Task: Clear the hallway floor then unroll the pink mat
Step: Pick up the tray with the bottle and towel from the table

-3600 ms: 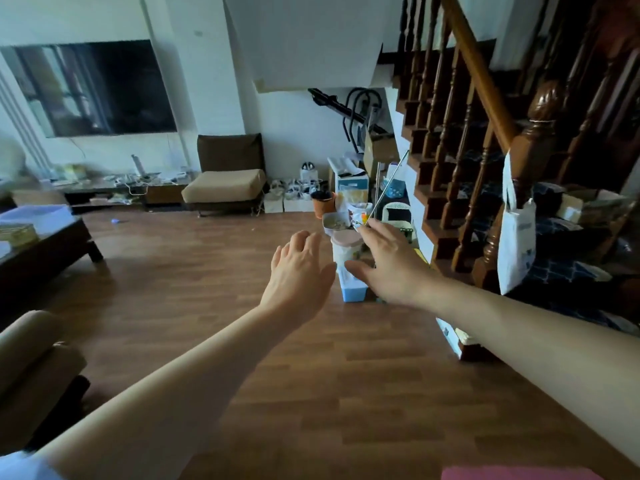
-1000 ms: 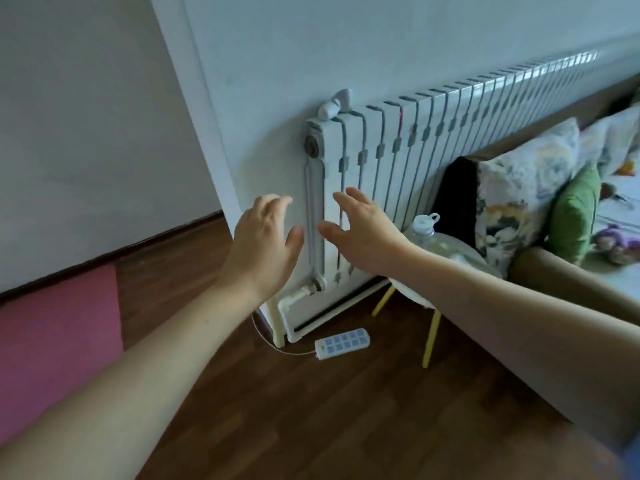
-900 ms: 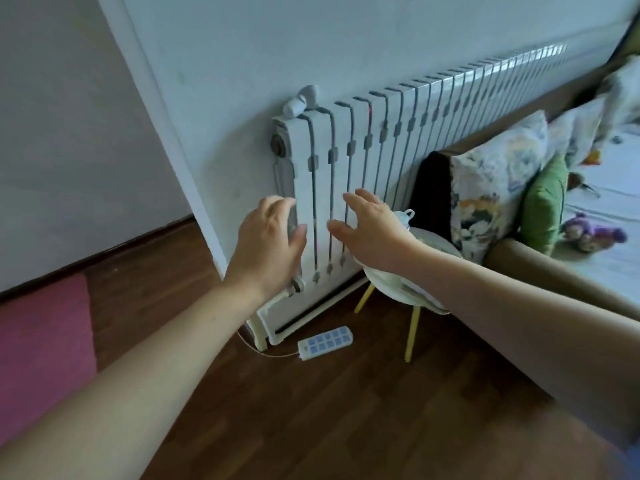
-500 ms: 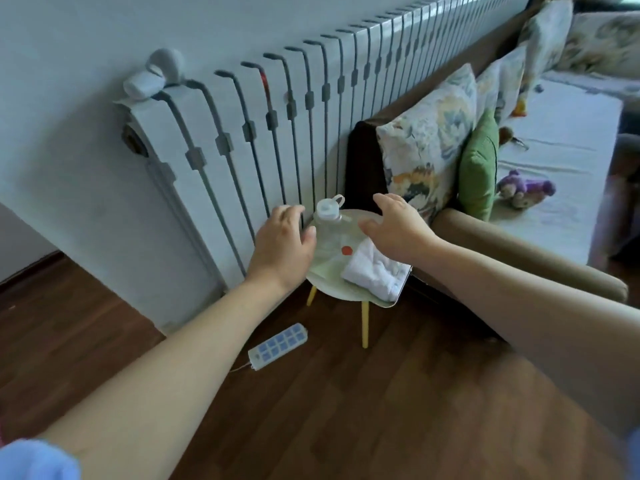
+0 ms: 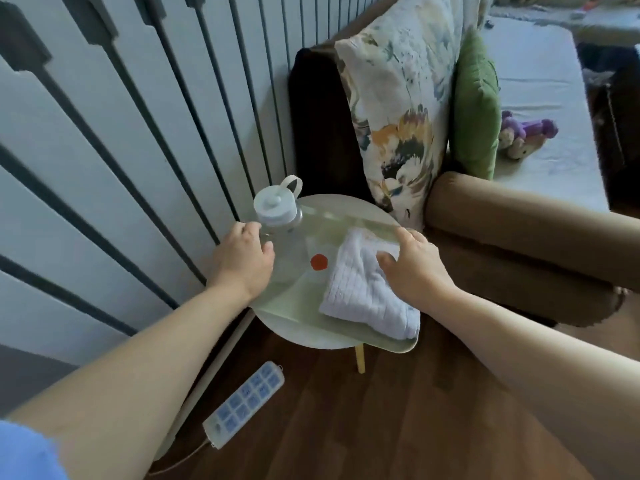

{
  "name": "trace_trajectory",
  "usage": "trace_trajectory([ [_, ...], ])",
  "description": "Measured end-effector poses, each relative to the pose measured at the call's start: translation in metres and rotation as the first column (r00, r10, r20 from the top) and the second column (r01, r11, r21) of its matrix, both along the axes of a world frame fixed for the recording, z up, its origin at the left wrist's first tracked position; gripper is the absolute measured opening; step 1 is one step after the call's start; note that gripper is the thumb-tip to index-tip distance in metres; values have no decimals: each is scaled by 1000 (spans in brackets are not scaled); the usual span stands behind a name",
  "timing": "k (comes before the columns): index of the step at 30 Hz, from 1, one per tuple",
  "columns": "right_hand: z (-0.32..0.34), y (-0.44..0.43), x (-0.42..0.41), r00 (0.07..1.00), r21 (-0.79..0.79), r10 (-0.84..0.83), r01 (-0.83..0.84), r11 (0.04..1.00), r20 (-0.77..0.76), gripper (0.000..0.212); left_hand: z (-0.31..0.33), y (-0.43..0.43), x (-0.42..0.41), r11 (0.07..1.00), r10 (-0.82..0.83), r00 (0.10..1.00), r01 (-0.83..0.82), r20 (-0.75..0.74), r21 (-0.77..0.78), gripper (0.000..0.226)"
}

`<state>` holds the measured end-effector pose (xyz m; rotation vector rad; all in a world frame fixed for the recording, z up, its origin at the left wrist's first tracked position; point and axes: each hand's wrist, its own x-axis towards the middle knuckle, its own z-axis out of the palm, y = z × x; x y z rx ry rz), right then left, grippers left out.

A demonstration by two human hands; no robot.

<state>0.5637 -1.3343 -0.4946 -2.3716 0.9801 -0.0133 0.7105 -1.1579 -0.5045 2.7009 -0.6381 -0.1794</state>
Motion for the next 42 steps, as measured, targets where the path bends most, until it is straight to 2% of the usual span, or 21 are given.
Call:
trace_trajectory([
  [2,-36,-10,9,997,3,-53,53,999,-57,28,-40,-4,22,999,19,999,-18,-28,41,39],
  [4,-66,-18,16,989,10,-105,107,994,-103,23,-73,-2,41,997,48,997,-45,-60,60,37],
  [8,-116,-30,23,961,-8,-207,209,978,-184,45,-122,1,75,985,98,995,-93,-23,142,37],
  [12,-136,-36,23,932,-17,-311,313,950,-186,44,-141,0,96,988,61,997,-54,-48,141,44],
  [15,-143,-40,29,905,-17,-391,393,919,-166,51,-147,-6,108,997,28,995,-20,-100,77,38],
  [18,-148,-45,36,840,54,-507,525,850,-191,57,-149,-16,116,998,62,981,-59,-182,23,34],
  [22,-155,-46,45,787,112,-590,612,783,-180,51,-154,-29,128,994,109,961,-99,-253,53,38],
  [26,-157,-47,48,774,109,-614,631,768,-158,46,-157,-29,124,985,167,938,-169,-305,20,43],
  [31,-159,-44,38,775,75,-613,628,775,-153,49,-160,-23,107,946,314,900,-324,-303,19,46],
  [36,-151,-42,25,797,61,-587,599,798,-141,53,-152,-13,85,898,391,849,-437,-356,-57,58],
  [42,-110,-41,14,846,54,-523,530,846,-106,56,-114,6,52,843,459,818,-524,-346,-119,52],
])
